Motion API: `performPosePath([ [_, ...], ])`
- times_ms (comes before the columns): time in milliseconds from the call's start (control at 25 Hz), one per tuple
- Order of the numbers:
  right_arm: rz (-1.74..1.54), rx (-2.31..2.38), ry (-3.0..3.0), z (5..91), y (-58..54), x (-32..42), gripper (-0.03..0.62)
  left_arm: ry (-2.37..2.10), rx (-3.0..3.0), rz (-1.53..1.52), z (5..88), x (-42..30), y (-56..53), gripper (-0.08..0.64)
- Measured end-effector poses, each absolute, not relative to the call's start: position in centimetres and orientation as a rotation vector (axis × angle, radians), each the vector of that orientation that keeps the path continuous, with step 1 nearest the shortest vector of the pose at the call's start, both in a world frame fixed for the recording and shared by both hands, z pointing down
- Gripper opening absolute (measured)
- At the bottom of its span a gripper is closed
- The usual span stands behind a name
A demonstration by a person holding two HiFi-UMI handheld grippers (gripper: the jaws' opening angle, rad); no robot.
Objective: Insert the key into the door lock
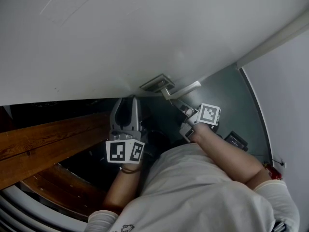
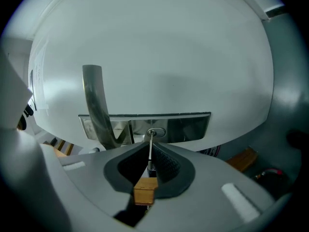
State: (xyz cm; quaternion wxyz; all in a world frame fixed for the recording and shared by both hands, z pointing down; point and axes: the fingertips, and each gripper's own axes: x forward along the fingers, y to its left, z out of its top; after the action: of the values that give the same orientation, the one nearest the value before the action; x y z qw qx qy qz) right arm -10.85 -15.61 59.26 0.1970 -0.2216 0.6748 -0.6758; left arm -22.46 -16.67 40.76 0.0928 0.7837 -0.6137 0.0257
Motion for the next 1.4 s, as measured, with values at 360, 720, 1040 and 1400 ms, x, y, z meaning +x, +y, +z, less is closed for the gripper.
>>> performPosePath([
  [360, -1.822, -0.623, 1.924, 58.7, -17.5, -12.0, 0.026, -1.826, 2.314, 0.058, 40.8, -22.4, -16.5, 0.112],
  [720, -1.809, -0.688, 2.194, 58.3, -15.1, -10.8, 0.049, -1.88, 2.222, 0.031, 41.6, -22.9, -15.2, 0.112],
  [1040, -1.482, -0.766, 2.671, 53.0, -11.8, -6.4, 0.047, -1.98, 2.095, 0.007, 41.0, -19.2, -10.1, 0.054],
  [1400, -0.856, -0.665, 2.924, 42.4, -8.8, -3.6, 0.004, -2.004, 2.116, -0.017, 38.3, -13.1, -6.2, 0.008],
])
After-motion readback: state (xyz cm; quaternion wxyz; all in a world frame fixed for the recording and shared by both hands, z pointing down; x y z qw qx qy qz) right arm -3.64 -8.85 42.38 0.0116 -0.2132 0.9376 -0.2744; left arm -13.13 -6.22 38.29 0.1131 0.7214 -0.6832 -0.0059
